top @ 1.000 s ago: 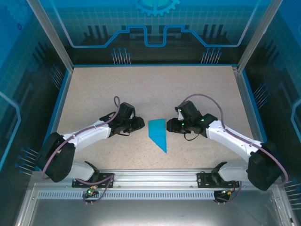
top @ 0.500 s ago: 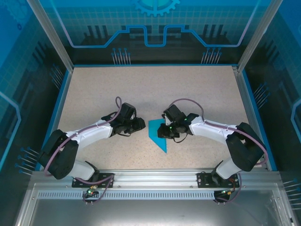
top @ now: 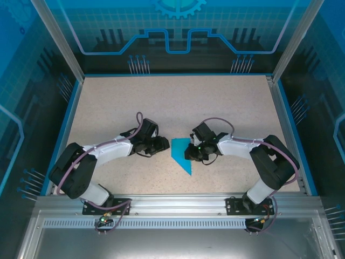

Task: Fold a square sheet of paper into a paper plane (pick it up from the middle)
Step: Fold the wing for the fifth time at the center of the table.

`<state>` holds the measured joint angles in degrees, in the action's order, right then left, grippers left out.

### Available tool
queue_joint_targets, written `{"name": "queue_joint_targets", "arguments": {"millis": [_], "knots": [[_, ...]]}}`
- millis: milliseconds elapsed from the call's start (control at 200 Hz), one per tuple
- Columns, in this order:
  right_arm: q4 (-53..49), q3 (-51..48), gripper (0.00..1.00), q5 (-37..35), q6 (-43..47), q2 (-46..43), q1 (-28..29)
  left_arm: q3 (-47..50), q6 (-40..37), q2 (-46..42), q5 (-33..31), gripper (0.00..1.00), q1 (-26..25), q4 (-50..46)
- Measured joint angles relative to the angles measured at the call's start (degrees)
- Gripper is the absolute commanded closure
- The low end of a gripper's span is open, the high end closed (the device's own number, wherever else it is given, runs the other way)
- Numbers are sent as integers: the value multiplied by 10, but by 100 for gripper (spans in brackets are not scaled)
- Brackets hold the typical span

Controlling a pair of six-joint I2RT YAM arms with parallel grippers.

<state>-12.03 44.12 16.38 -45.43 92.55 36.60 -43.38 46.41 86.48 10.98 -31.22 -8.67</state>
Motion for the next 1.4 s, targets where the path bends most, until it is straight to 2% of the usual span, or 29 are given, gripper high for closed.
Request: {"name": "queue_joint_targets", "arguments": {"millis": [180,515,825,1100,1400], "knots": [[22,-16,82,7,0,5,-8,-4,2,9,25,54,0,7],[85,-48,80,62,-2,2,-29,-4,28,30,54,54,-11,18],[87,-48,79,81,2,-54,-29,-12,32,50,57,54,-23,22],[88,-56,80,80,7,-20,-30,-12,32,52,59,54,-26,26],[142,-89,80,102,6,0,-52,-13,33,55,60,52,-27,26]]}}
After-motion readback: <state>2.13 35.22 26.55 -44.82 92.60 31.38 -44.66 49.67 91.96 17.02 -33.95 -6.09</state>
